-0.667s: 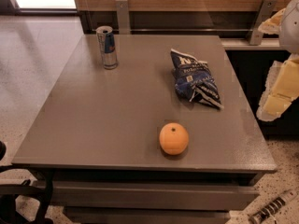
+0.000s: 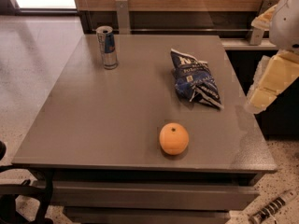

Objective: Pick redbull can

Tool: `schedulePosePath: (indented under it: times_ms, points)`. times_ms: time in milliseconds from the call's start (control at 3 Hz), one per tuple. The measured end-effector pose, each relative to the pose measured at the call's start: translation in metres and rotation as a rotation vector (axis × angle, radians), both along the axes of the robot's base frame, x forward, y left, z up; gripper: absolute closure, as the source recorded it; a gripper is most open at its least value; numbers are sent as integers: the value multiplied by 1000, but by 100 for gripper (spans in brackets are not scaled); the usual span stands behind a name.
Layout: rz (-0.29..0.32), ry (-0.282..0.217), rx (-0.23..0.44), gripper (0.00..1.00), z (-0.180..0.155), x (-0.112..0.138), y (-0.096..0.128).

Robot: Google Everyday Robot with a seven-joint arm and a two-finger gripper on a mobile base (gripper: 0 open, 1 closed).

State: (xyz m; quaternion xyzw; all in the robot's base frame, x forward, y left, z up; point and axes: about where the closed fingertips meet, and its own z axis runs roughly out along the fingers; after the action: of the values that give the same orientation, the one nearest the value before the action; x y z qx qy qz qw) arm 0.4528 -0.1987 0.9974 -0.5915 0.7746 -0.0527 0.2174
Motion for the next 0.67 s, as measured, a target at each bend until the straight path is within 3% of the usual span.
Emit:
schedulePosePath:
  times_ms: [667]
  points:
    - [-25, -145, 252, 0, 0, 54, 52]
